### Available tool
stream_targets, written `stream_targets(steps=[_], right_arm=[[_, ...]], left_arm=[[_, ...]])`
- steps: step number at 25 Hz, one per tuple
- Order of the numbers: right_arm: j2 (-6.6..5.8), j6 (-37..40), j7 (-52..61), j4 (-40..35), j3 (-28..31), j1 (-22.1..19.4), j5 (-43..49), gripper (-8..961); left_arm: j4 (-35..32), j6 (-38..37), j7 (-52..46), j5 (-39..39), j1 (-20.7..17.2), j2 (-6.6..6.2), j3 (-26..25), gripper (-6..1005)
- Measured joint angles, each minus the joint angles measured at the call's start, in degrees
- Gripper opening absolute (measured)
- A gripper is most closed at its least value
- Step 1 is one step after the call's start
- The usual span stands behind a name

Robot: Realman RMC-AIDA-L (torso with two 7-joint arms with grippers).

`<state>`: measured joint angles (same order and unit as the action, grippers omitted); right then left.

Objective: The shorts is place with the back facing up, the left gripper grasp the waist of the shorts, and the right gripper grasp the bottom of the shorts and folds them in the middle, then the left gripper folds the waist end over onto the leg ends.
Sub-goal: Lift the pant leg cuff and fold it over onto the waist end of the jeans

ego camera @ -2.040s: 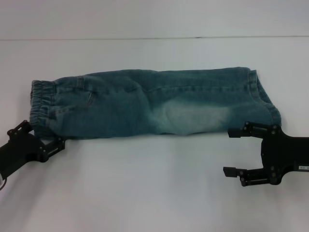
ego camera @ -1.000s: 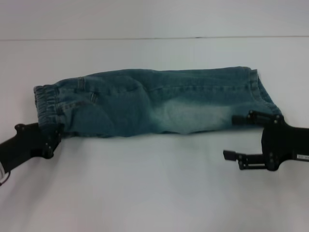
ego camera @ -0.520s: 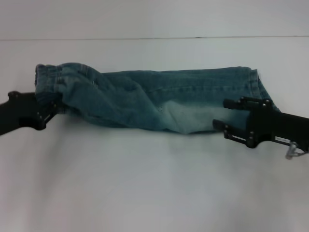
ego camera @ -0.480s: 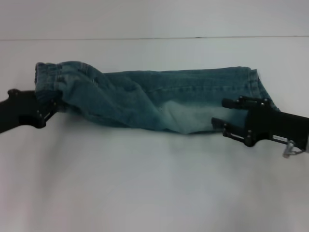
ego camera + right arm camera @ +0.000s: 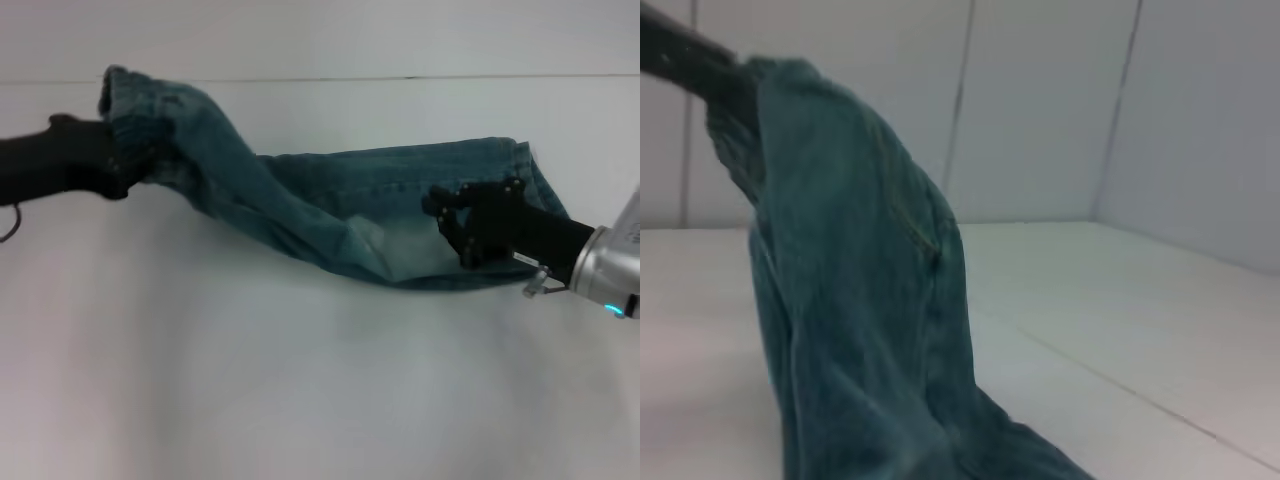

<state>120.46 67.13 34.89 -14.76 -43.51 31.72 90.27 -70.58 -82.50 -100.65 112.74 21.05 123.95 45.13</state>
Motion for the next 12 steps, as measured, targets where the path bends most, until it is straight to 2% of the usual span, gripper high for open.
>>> stream_targets(steps=[6,9,12], right_arm=[[0.3,-6.0,-6.6,6.8,0.4,3.9,-4.5,201],[0.46,-8.8,-9.4,10.4,0.5,7.0,-6.1,3],[0.58,-11.9,-11.9,13.7,0.5,10.3,-6.6,1]], left_arm=[[-4.3,-1.4,-8.1,1.8,3.7,-0.23,2.6,125],[-6.2,-0.8,-11.7,3.2,5.4,-0.13,5.7,126],[-6.9,-0.4,-14.4,3.5,6.9,-0.07,8.2,126]])
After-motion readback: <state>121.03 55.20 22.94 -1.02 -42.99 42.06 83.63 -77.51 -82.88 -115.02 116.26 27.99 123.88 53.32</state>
